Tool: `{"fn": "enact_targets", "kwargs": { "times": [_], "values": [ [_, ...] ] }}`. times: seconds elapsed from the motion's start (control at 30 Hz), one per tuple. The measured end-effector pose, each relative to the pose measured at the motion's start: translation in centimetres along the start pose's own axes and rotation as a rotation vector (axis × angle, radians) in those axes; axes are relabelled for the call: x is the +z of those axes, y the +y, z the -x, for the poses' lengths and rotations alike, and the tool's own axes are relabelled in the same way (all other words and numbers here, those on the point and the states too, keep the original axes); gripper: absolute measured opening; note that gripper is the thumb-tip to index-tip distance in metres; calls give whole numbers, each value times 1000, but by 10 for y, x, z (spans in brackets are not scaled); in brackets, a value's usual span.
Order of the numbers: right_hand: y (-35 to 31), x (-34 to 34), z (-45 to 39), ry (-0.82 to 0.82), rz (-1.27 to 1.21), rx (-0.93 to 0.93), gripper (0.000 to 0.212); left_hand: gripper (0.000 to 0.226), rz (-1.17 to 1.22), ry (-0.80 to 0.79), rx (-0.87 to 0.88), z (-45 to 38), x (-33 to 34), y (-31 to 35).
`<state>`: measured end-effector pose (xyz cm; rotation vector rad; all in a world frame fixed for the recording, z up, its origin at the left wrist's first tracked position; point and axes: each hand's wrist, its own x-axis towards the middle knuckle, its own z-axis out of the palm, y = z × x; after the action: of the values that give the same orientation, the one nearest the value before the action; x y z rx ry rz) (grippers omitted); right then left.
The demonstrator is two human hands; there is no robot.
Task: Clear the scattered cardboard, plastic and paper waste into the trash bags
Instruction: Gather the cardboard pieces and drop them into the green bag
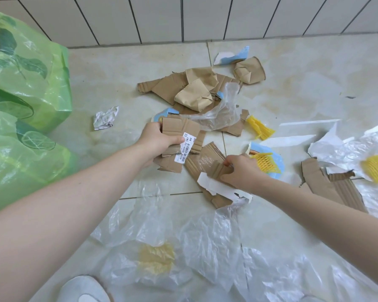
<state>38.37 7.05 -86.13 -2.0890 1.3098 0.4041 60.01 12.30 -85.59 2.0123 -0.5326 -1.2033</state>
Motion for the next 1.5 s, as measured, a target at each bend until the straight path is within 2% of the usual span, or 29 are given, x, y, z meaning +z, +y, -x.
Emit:
{"fn": "enact_targets", "kwargs": {
  "times": [0.17,0.4,0.6,0.73,0.87,0.97,1.03,1.33,1.5],
  "values": [
    [3,2,-6,-6,-23,-16,24,41,-98,27,-28,-17,22,1],
    [14,-5,-5,32,-213,-25,19,35,-237,88,4,-29,25,-6],
    [24,-6,-4,35,-166,-10,23,43,-146,47,-101,-28,23,-14],
    [19,-3,-4,-32,-164,42,22,53,-85,17,-162,-24,25,-16],
    [12,2,-3,-75,-287,73,18,50,23,-11,-213,-21,28,-16],
    [11,5,-5,-77,-420,129,7,60,85,-33,-260,-20,26,-13],
    [13,5,-7,-62,-462,142,8,61,111,-60,-280,-21,25,-11],
    [15,0,-10,23,-416,49,13,39,110,-36,-224,-19,40,-6],
    [13,-5,-4,96,-482,-17,15,42,203,-94,-182,-21,40,1]
  ]
}}
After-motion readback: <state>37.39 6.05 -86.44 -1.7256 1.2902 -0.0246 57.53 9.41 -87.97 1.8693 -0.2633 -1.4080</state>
